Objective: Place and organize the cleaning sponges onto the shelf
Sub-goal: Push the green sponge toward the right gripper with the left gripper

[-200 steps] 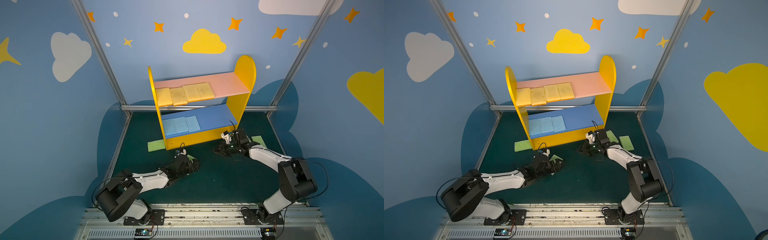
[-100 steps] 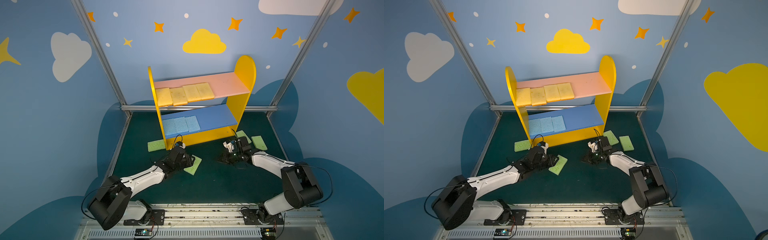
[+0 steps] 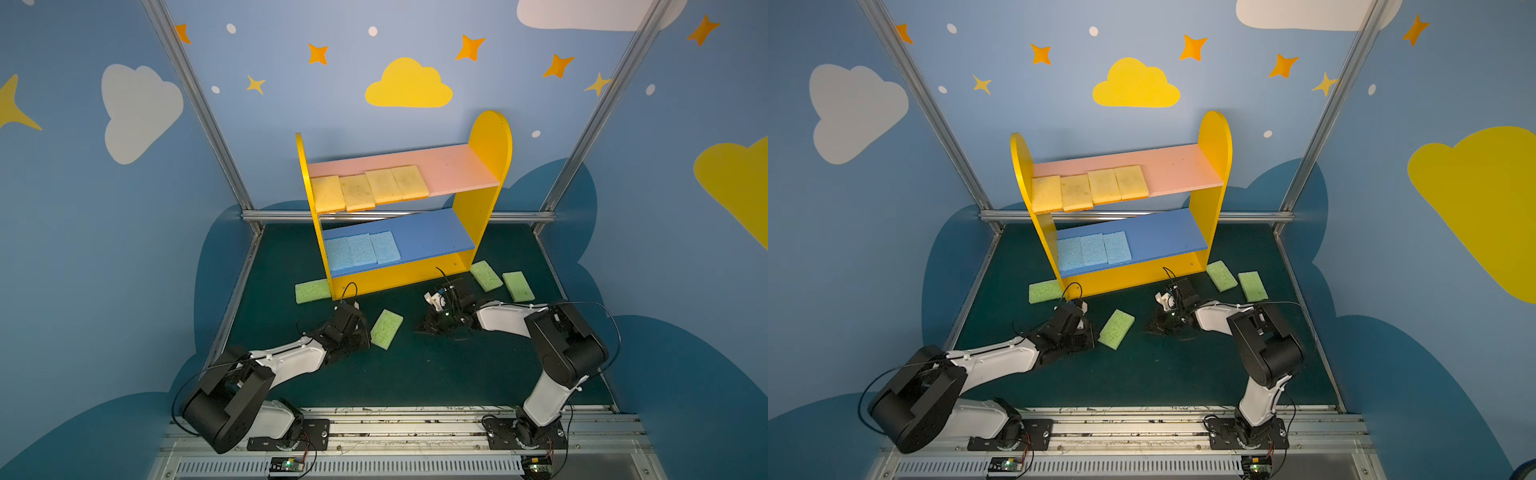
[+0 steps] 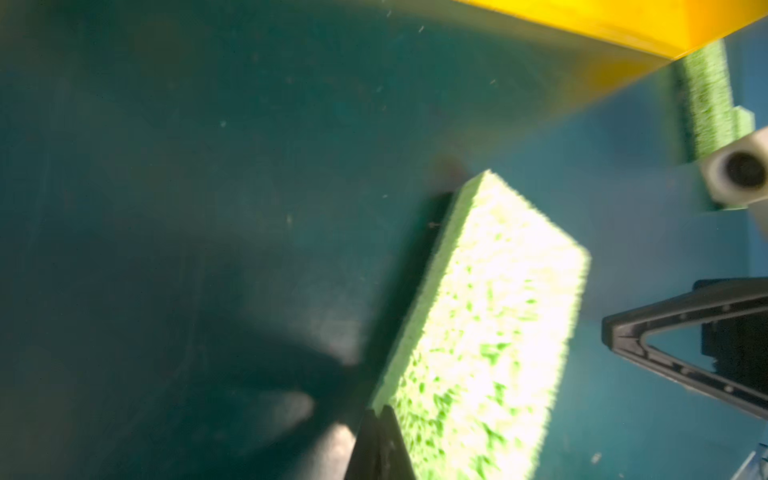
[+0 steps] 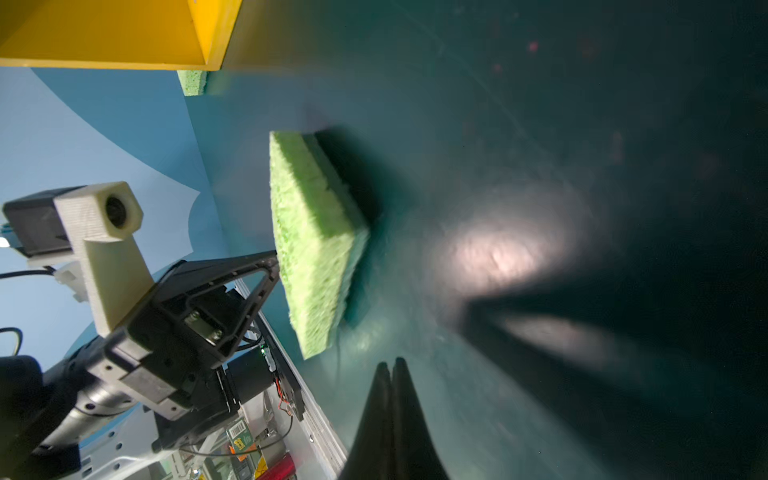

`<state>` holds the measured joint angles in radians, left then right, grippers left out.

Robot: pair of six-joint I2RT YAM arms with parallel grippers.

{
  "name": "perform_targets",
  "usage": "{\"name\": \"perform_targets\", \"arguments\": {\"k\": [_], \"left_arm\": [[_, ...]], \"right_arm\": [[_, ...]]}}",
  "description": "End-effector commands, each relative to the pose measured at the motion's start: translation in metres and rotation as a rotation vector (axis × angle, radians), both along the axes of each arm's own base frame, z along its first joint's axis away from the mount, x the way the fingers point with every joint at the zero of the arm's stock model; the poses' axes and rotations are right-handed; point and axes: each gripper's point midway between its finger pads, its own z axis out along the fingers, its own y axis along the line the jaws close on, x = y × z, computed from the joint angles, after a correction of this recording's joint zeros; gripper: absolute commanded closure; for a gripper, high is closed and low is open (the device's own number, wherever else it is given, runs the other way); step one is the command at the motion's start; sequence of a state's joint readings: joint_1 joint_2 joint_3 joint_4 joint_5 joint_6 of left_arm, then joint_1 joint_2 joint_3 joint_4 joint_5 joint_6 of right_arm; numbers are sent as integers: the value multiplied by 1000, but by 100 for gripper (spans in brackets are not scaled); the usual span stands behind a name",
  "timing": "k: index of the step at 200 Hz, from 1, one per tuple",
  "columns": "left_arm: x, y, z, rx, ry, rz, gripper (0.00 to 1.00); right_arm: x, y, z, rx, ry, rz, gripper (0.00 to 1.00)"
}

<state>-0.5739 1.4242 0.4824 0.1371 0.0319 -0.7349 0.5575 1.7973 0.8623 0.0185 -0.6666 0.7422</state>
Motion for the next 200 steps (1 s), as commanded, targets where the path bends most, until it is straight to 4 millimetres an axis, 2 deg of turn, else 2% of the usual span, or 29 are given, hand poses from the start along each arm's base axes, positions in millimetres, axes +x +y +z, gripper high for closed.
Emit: {"name": "perform_targets", "arguments": {"k": [1,36,114,146,172,186,200], "left_arm": [[-6,-7,-13,-11,38,-45,95],[-12,-15,-16,-32,48,-59,95],[-36,-52,1,-92,28,-113,93],[-37,-47,12,-90,5,-97,90],[-32,-34,28,-59,-39,-56,76],[-30,-26,37,-49,-65,-33,64],[-29,-19,45,-40,-93,-22,44]], "right_arm": [[11,12,0,16,-8,0,100],[20,24,-7,16,8,11,100],[46,39,-14,-10,18,30,100],[51,32,-5,-21,1,20,100],[54,16,6,-33,-19,2,98],[52,6,11,-39,-33,-6,87],[45,2,16,-31,-52,15,72]]}}
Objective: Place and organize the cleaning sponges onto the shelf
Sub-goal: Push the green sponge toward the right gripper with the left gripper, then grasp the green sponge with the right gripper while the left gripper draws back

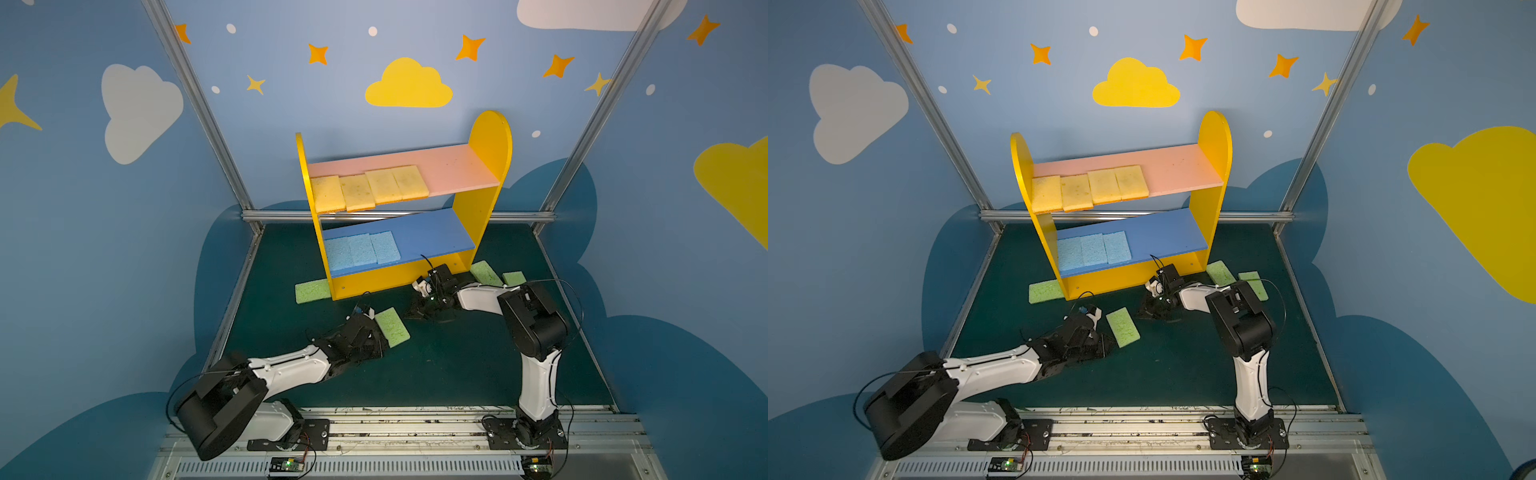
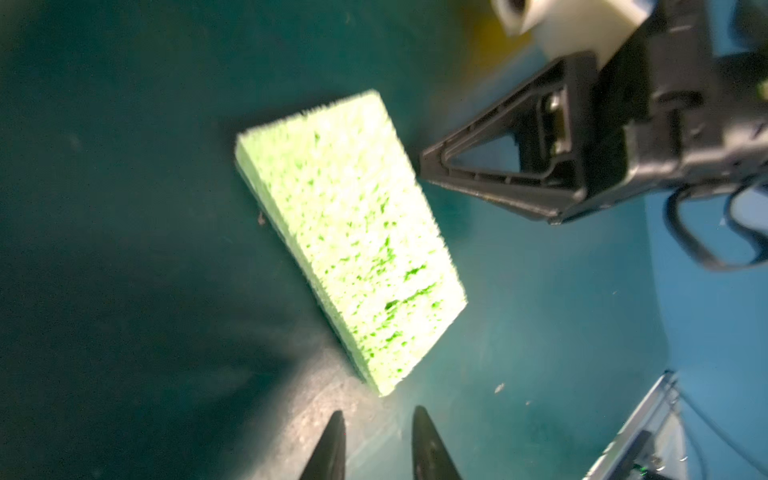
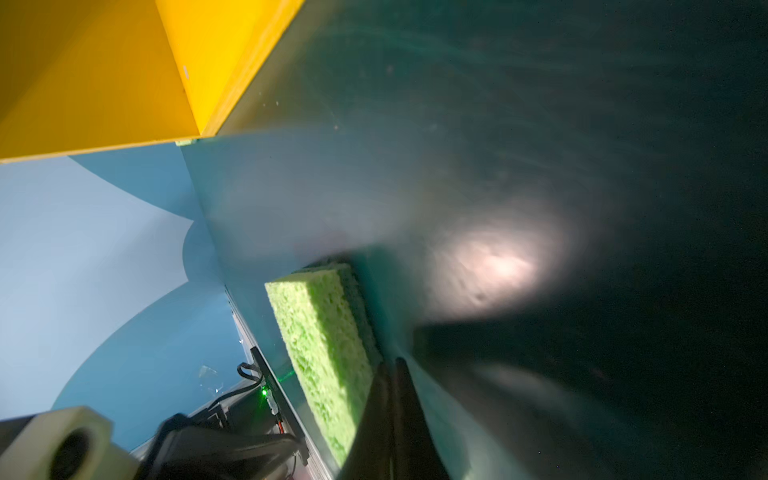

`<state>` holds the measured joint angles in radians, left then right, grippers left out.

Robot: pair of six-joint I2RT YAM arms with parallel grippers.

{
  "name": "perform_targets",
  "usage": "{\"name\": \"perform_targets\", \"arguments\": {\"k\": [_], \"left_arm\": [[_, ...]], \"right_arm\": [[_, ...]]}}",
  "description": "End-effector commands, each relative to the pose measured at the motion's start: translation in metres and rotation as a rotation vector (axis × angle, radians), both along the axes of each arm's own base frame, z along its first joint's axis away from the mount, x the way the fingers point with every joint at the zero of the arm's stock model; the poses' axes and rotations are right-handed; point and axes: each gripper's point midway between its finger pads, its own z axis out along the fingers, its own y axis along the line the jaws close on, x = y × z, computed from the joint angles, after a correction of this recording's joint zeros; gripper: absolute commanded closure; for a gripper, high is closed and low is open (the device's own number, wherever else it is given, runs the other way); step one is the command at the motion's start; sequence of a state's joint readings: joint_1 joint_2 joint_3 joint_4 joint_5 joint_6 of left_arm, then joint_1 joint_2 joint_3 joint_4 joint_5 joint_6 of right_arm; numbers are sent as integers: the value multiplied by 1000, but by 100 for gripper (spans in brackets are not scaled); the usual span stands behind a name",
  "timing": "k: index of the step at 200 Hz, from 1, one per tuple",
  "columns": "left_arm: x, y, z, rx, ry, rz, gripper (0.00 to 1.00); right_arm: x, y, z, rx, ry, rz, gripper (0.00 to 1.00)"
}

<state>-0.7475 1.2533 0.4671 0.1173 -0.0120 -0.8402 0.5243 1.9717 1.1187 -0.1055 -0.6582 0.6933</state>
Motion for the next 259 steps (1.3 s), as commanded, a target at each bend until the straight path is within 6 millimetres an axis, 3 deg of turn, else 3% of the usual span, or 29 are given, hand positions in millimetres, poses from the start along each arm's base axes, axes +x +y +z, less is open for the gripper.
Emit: {"name": "perform_targets", "arguments": {"k": [1,5,12,35,82,143,192,214,240,259], "left_arm": [[1,22,2,67,-19,49,41],[1,24,5,70,-26,54,29],[2,29,7,77,-36,62,18],[3,42,10,81,-53,92,1],[6,64,9,65,-59,155,1],[1,77,-1,55,-40,189,0],[0,82,0,55,-49,201,0],[2,82,2,49,-57,205,1],[2,84,2,49,-53,206,0],[0,87,1,47,-48,211,1]], "right_arm": [[-9,-13,19,-2,-49,24,71],[-11,-14,20,0,-52,31,68],[-16,-15,22,3,-61,44,64],[-32,-18,21,2,-78,78,54],[-51,-15,7,-14,-63,123,49],[-59,8,-1,105,14,128,59],[-66,8,-10,83,32,132,60],[-66,7,-14,72,38,121,71],[-63,7,-17,66,52,108,96],[-61,9,-14,69,41,104,100]]}}
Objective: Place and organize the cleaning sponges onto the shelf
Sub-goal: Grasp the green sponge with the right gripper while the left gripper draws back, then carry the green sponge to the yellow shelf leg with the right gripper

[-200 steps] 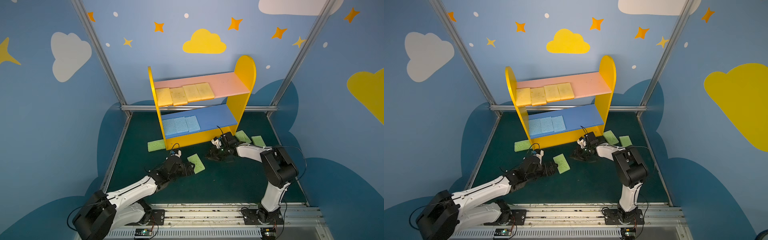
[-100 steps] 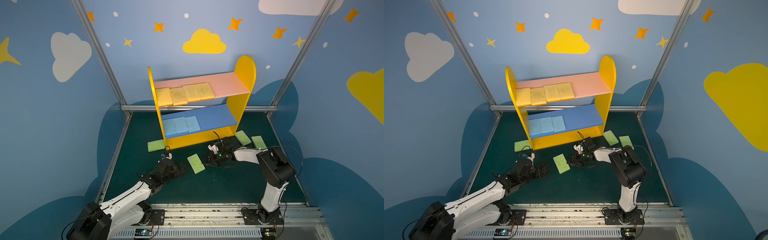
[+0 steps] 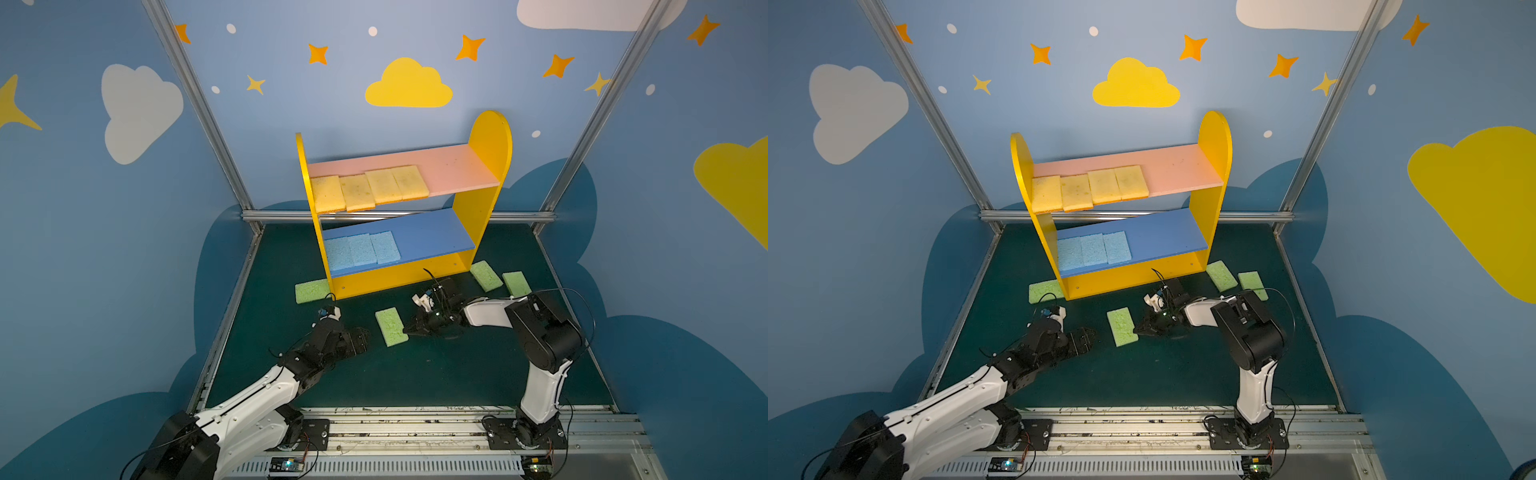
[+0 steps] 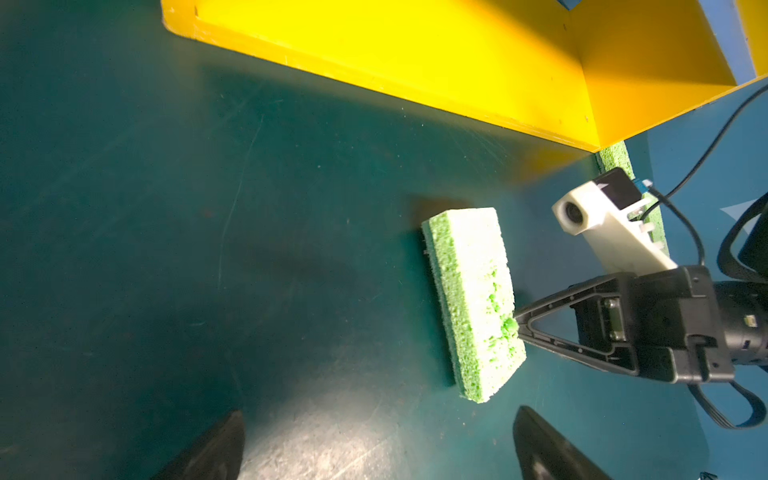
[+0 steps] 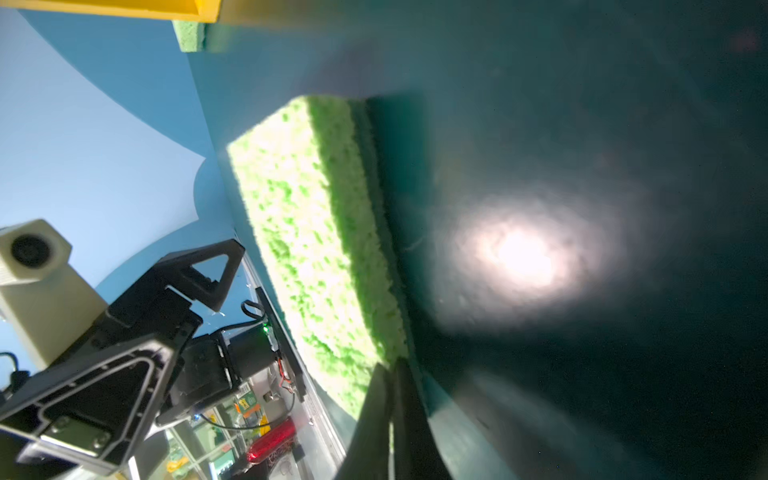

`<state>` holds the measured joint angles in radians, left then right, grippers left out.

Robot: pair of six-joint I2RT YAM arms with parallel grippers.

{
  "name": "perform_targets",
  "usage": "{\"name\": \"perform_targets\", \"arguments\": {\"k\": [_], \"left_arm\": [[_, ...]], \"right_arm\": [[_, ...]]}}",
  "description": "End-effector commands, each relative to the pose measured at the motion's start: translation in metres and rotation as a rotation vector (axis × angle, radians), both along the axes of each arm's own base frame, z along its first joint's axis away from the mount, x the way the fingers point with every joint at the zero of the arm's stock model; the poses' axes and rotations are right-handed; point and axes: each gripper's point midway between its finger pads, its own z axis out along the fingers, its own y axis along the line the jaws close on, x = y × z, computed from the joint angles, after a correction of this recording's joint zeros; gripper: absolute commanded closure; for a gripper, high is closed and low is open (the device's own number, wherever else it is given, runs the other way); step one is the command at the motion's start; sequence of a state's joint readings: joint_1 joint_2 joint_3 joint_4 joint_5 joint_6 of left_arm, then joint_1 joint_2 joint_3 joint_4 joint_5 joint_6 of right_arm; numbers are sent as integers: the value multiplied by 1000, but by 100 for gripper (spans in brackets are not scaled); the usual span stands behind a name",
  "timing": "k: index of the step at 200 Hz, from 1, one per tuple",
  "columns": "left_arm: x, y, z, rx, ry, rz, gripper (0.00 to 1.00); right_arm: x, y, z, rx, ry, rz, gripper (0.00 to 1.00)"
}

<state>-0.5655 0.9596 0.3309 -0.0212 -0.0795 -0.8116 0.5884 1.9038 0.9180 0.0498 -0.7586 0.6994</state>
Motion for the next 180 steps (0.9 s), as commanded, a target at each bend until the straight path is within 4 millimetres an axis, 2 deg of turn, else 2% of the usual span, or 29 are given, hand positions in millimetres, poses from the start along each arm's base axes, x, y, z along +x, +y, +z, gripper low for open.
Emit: {"name": "perform_targets", "arguments": {"k": [1,40,126,180], "left_arm": [[-4,5,-3,4,9,-1,1],[-7,16,-1,-15,-9,35,0],[-16,42,0,-36,-21,93,0],[-18,48,-4,-34,-20,100,0]], "right_arm": [[0,0,-7,-17,10,-8,100],[11,9,10,20,-40,-15,100],[49,51,66,219,-146,1,100],[77,72,68,245,-170,-15,100]]}}
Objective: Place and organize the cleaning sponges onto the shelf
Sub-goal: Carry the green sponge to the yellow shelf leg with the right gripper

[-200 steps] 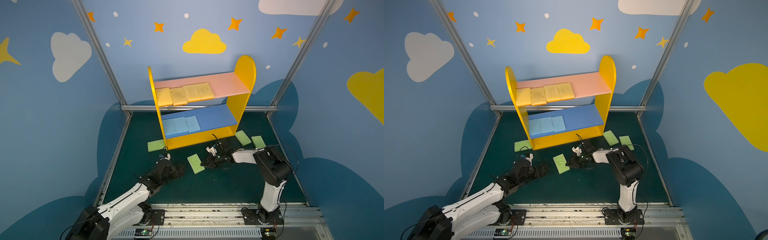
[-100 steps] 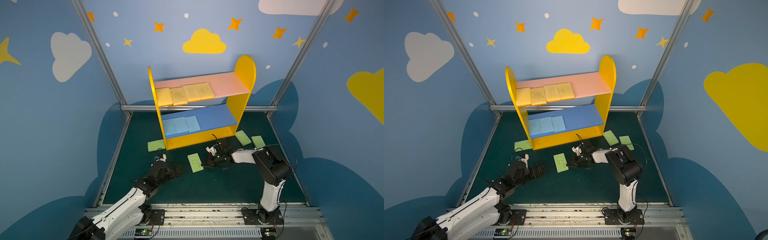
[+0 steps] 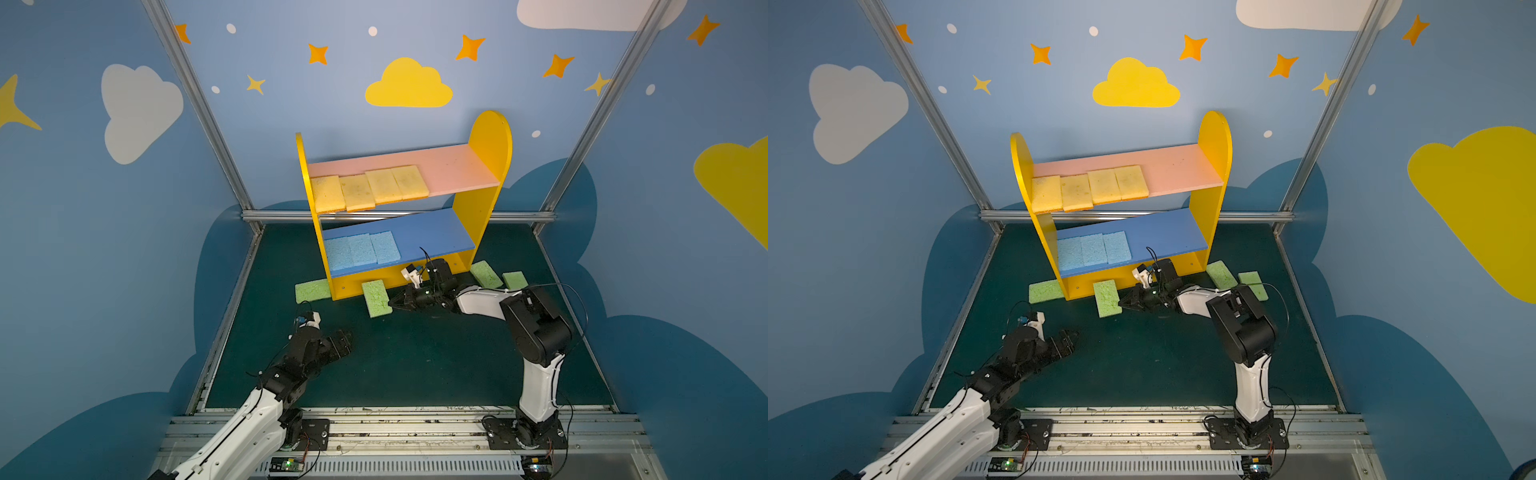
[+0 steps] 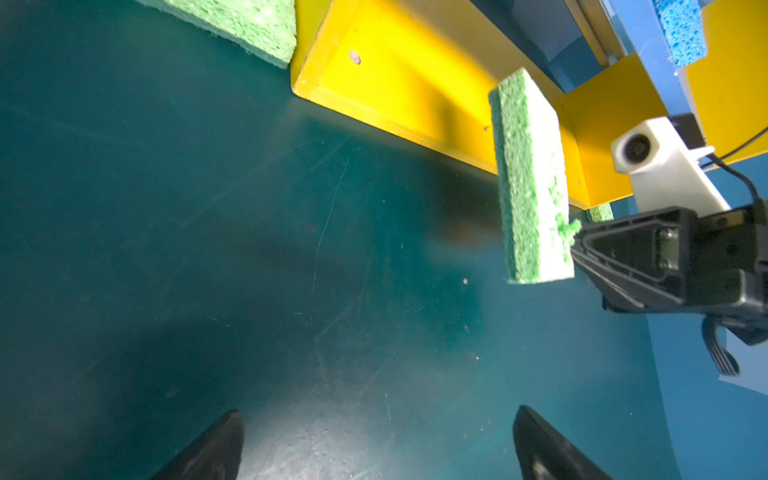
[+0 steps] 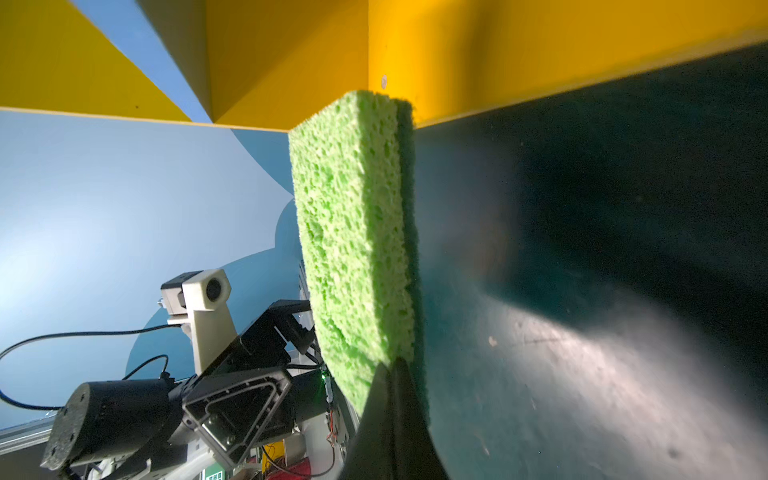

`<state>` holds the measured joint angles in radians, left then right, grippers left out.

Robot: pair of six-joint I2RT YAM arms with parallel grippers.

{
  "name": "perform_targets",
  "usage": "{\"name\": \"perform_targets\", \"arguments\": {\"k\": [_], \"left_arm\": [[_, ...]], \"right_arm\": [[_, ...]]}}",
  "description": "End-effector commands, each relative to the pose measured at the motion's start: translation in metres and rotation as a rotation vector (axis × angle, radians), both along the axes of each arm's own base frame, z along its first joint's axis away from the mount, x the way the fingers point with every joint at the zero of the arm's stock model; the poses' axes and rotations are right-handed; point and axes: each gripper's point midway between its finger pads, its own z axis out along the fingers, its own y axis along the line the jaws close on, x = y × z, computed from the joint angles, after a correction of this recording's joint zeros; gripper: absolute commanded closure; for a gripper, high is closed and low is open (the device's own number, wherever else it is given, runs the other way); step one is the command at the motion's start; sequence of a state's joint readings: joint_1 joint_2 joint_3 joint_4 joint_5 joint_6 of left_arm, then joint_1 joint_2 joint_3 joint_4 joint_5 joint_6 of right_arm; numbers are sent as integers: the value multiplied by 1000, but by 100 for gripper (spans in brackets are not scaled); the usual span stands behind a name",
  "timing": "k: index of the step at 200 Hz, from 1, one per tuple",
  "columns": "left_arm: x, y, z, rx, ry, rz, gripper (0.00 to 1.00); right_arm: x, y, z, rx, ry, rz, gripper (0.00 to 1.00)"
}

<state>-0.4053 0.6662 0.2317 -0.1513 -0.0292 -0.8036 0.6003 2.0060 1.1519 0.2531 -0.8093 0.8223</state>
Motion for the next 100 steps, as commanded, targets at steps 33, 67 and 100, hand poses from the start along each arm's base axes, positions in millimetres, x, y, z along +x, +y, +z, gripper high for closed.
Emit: {"name": "perform_targets", "arguments": {"k": [33,67,100], "left_arm": [[-9,4,-14,12,29,-14,0],[-9,7,-15,18,27,-12,0],[-12,7,-16,6,27,-10,0]], "right_arm": [[23,29,5,55,-38,-4,100],[35,42,7,101,-57,-23,100],[42,53,6,145,-51,-37,100]]}}
